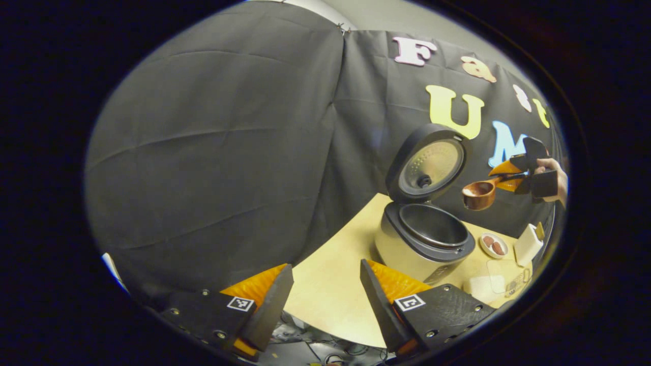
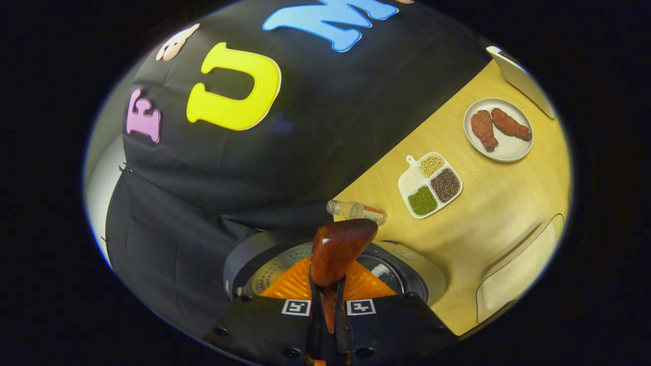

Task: Close the left gripper, press the button to open the rice cooker; take a wooden spoon from the chopstick holder with the right hand, scoop a spoonful of rice and pour it into the rice cooker, then put the wooden spoon back into the chopstick holder.

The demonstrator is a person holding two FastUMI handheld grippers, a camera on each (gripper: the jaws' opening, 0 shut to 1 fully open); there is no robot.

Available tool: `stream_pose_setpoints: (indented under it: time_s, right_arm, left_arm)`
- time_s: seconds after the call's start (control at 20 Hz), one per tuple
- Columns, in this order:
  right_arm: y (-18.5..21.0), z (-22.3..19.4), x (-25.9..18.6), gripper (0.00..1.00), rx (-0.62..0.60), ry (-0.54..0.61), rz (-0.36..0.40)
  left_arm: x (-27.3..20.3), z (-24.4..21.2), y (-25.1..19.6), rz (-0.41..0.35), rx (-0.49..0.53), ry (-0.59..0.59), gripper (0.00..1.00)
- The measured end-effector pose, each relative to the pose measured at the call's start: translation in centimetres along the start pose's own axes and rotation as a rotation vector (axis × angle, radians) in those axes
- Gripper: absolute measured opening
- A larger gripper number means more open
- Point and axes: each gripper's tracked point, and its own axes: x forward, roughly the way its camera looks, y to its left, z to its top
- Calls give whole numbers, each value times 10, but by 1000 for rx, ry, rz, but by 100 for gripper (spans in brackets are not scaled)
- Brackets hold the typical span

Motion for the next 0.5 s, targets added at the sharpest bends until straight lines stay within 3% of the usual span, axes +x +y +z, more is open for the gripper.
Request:
stream_pose_setpoints:
  time_s: [0.05, 0.1, 0.15, 0.35, 0.5]
  right_arm:
    - [-2, -2, 7, 7, -43, 0, -21]
    - [-7, -3, 14, 17, -93, -2, -47]
    - [-11, -5, 20, 12, -138, -9, -72]
    - [-12, -9, 34, 11, -285, -17, -105]
    - [-16, -2, 38, 12, -492, -42, -155]
  left_arm:
    - [2, -1, 3, 11, -2, 2, 84]
    - [2, -2, 5, 21, -8, 5, 84]
    - [2, -3, 7, 26, -19, 8, 85]
    - [3, -12, 7, 21, -50, 29, 85]
    - [4, -14, 4, 20, -46, 33, 84]
